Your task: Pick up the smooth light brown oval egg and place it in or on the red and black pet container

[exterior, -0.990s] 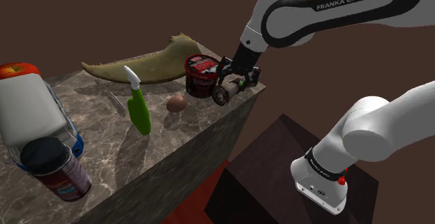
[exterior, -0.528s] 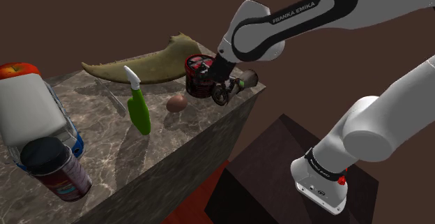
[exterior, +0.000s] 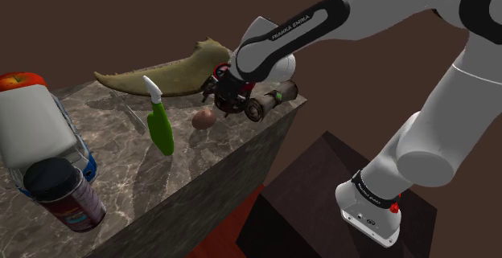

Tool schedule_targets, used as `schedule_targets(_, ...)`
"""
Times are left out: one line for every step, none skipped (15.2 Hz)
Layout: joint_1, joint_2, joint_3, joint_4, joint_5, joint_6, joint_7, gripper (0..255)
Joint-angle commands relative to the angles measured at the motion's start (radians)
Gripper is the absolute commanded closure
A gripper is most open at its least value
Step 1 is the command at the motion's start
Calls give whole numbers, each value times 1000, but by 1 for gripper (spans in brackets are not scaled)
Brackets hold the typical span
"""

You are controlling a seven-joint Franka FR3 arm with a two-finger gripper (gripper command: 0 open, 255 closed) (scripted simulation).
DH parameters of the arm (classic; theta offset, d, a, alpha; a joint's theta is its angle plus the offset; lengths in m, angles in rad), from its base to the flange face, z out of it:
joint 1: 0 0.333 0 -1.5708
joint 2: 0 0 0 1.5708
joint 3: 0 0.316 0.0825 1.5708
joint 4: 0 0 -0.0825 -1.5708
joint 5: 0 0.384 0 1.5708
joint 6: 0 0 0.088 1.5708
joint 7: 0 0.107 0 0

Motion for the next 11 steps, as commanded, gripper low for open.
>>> schedule_targets(4,45,1,22,5,33,8,0)
schedule_targets(7,60,2,27,5,44,8,0)
schedule_targets(9,75,3,32,5,55,7,0)
schedule_targets(12,90,3,37,5,66,6,0)
schedule_targets(14,105,4,42,5,76,6,0)
schedule_targets(16,120,5,47,4,86,5,0)
schedule_targets(20,144,6,56,4,102,4,0)
schedule_targets(20,144,6,56,4,103,4,0)
schedule_targets(20,144,6,56,4,102,4,0)
schedule_targets(20,144,6,56,4,102,4,0)
schedule_targets(20,144,6,56,4,102,4,0)
